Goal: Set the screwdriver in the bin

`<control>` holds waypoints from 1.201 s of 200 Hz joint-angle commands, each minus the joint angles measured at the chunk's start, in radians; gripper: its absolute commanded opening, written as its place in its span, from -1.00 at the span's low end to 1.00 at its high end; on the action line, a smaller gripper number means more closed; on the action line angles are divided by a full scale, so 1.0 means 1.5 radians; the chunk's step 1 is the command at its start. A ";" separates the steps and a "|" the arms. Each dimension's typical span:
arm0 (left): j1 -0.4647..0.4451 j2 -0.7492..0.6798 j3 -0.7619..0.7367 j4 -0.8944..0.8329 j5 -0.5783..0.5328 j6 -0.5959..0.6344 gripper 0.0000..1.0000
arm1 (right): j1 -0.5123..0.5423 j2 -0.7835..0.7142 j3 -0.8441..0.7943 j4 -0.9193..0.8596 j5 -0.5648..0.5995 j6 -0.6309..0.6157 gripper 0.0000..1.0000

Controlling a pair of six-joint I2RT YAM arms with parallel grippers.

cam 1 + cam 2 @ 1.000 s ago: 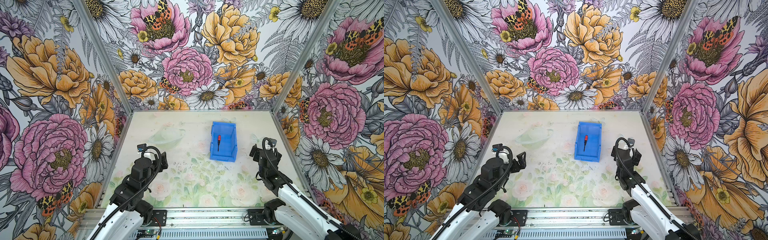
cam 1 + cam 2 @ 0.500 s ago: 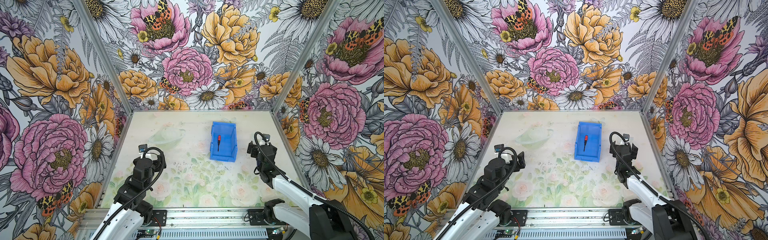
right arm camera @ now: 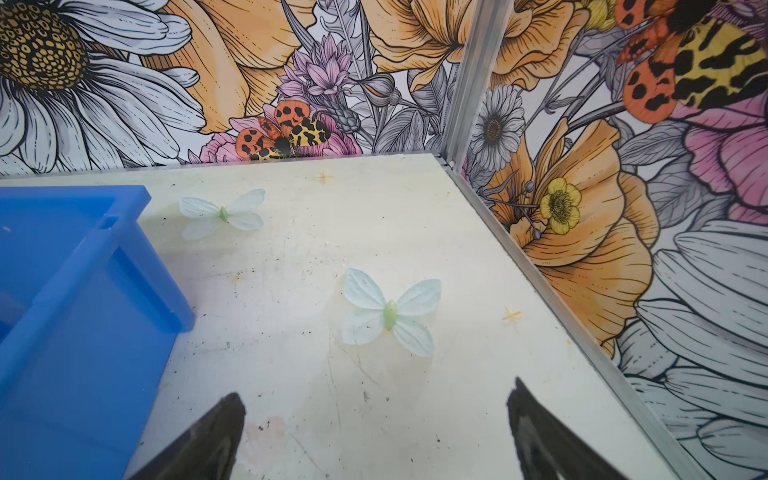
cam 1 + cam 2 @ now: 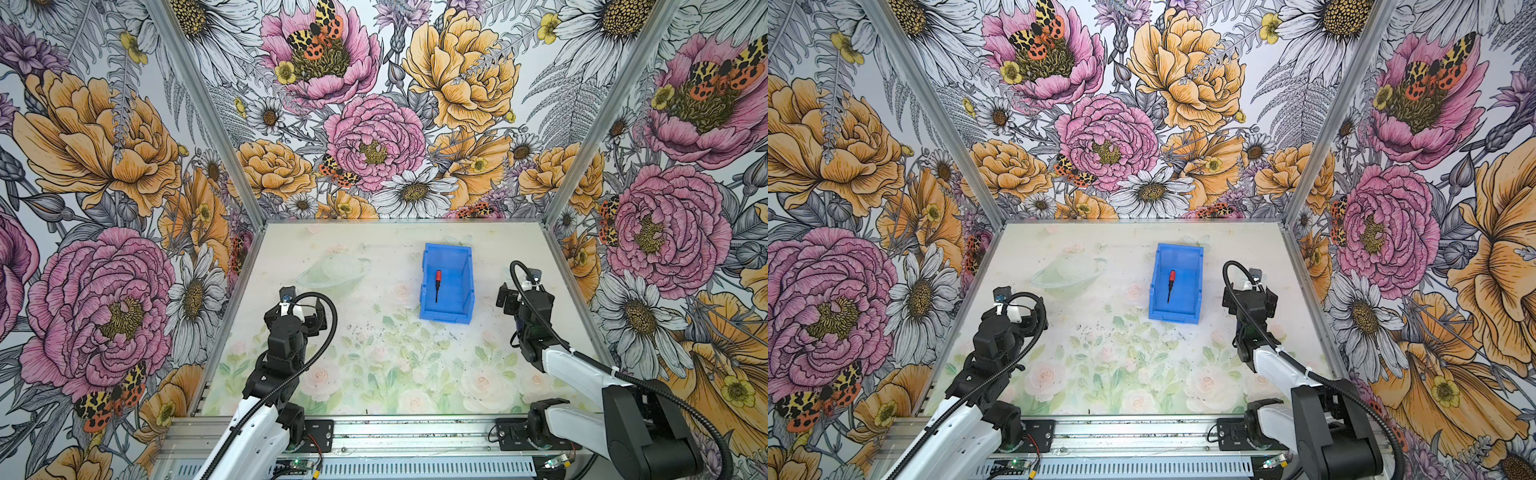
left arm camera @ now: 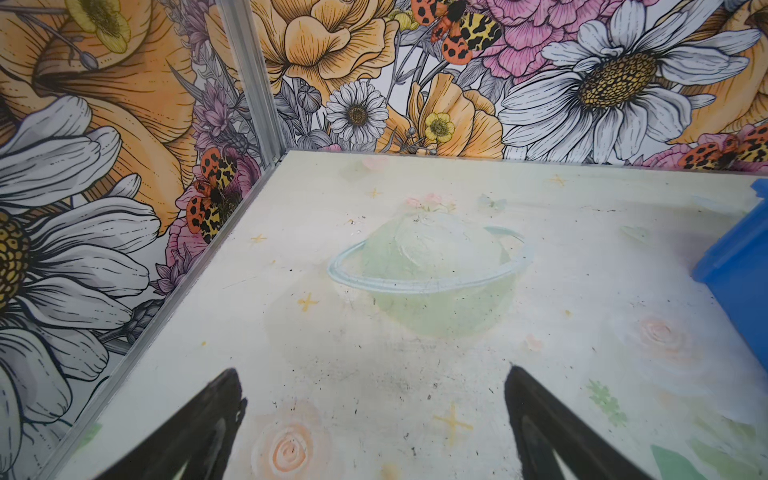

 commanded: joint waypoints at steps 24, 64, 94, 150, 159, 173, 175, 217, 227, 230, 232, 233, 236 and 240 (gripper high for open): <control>0.059 0.069 -0.028 0.162 0.071 0.017 0.97 | -0.032 0.059 0.019 0.077 -0.053 -0.024 0.99; 0.096 0.095 -0.055 0.223 0.090 0.014 0.97 | -0.054 0.094 0.038 0.099 -0.083 -0.028 0.99; 0.121 0.126 -0.069 0.267 0.098 0.015 0.97 | -0.065 0.101 0.038 0.113 -0.095 -0.029 0.99; 0.138 0.263 -0.068 0.415 0.123 0.020 0.97 | -0.076 0.127 0.047 0.139 -0.099 -0.026 0.99; 0.141 0.288 -0.061 0.434 0.148 0.022 0.97 | -0.077 0.136 0.041 0.164 -0.099 -0.025 0.99; 0.150 0.325 -0.052 0.463 0.167 0.026 0.97 | -0.077 0.152 0.039 0.184 -0.096 -0.024 0.99; 0.151 0.332 -0.050 0.468 0.169 0.026 0.97 | -0.077 0.154 0.040 0.184 -0.095 -0.023 0.99; 0.178 0.447 -0.014 0.563 0.215 0.021 0.97 | -0.077 0.207 0.040 0.235 -0.088 -0.018 0.99; 0.182 0.473 -0.004 0.585 0.223 0.020 0.97 | -0.077 0.216 0.039 0.244 -0.094 -0.022 0.99; 0.182 0.480 -0.001 0.591 0.227 0.021 0.97 | -0.077 0.215 0.038 0.243 -0.096 -0.022 0.99; 0.183 0.485 0.001 0.593 0.229 0.020 0.97 | -0.077 0.214 0.038 0.242 -0.095 -0.021 0.99; 0.183 0.486 0.002 0.595 0.230 0.020 0.97 | -0.077 0.214 0.039 0.243 -0.096 -0.022 0.99; 0.183 0.493 0.005 0.601 0.232 0.020 0.97 | -0.077 0.214 0.037 0.245 -0.095 -0.021 0.99; 0.184 0.502 0.008 0.607 0.234 0.019 0.97 | -0.077 0.215 0.036 0.247 -0.094 -0.021 0.99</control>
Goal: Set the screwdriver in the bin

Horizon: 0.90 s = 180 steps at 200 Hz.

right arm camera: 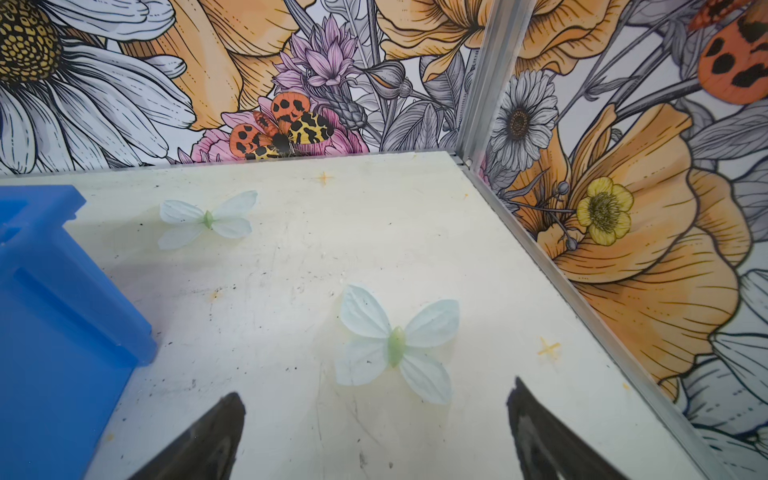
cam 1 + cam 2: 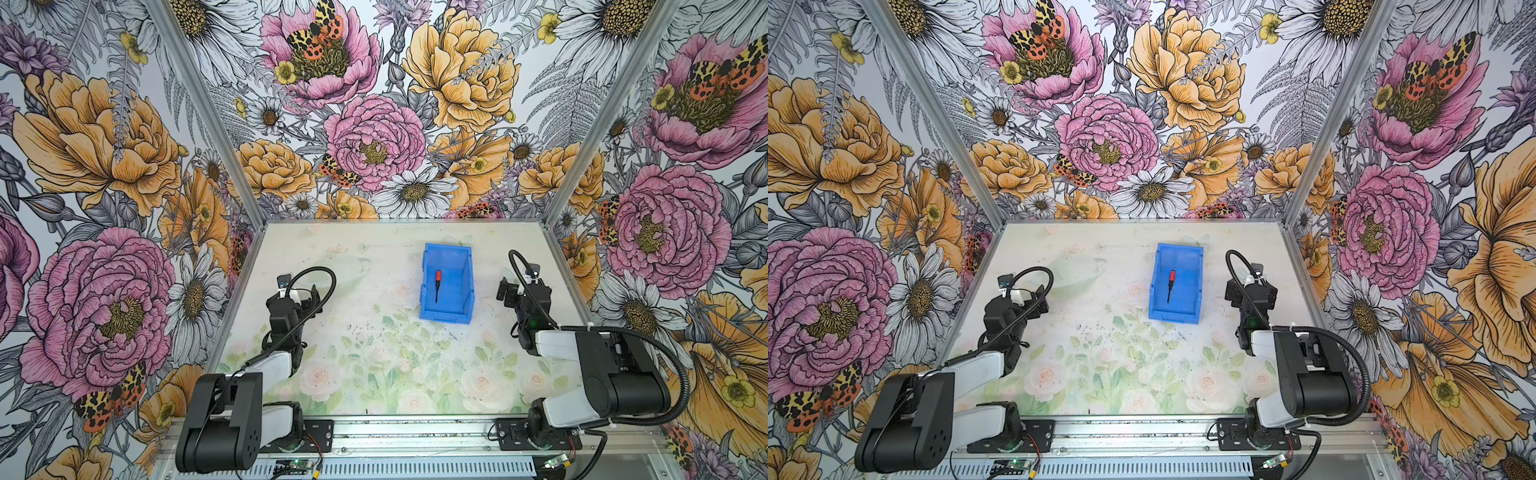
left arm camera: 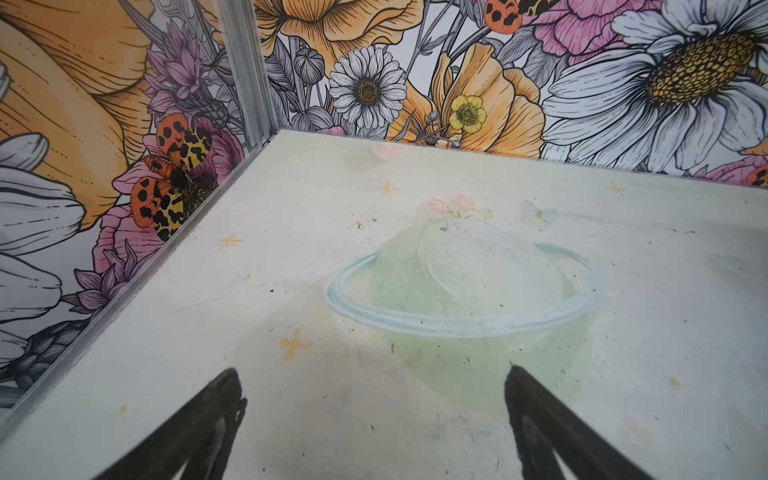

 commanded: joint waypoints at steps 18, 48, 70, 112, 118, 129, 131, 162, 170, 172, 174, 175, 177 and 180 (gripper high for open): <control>0.010 0.084 0.036 0.136 0.055 0.009 0.97 | -0.005 0.016 -0.002 0.072 0.005 0.005 0.99; 0.015 0.139 0.041 0.183 0.059 0.009 0.97 | -0.005 0.019 -0.001 0.073 0.004 0.004 0.99; 0.015 0.179 0.040 0.218 0.060 0.009 0.97 | -0.005 0.020 0.000 0.072 0.005 0.004 0.99; 0.012 0.186 0.057 0.195 0.038 0.004 0.97 | -0.003 0.022 0.000 0.075 0.010 0.004 0.99; 0.009 0.188 0.057 0.197 0.031 0.006 0.97 | -0.001 0.025 -0.004 0.082 0.017 0.002 0.99; 0.005 0.187 0.061 0.190 0.021 0.007 0.97 | 0.001 0.025 -0.004 0.085 0.021 0.000 0.99; 0.005 0.187 0.061 0.191 0.020 0.009 0.97 | 0.001 0.025 -0.004 0.084 0.021 0.001 0.99; 0.001 0.187 0.064 0.183 0.020 0.014 0.97 | 0.001 0.026 -0.005 0.087 0.021 0.000 0.99; 0.000 0.187 0.065 0.182 0.020 0.014 0.97 | 0.002 0.026 -0.005 0.087 0.021 0.000 0.99; -0.001 0.187 0.064 0.182 0.020 0.014 0.97 | 0.001 0.026 -0.005 0.087 0.021 0.000 0.99; -0.001 0.187 0.065 0.181 0.020 0.014 0.97 | 0.001 0.026 -0.005 0.087 0.021 0.000 0.99; -0.001 0.187 0.064 0.181 0.020 0.014 0.97 | 0.001 0.026 -0.005 0.087 0.021 0.000 0.99; -0.001 0.187 0.064 0.182 0.020 0.014 0.97 | 0.002 0.026 -0.005 0.087 0.021 0.000 0.99; -0.001 0.187 0.064 0.182 0.021 0.014 0.97 | 0.002 0.026 -0.006 0.087 0.021 0.000 0.99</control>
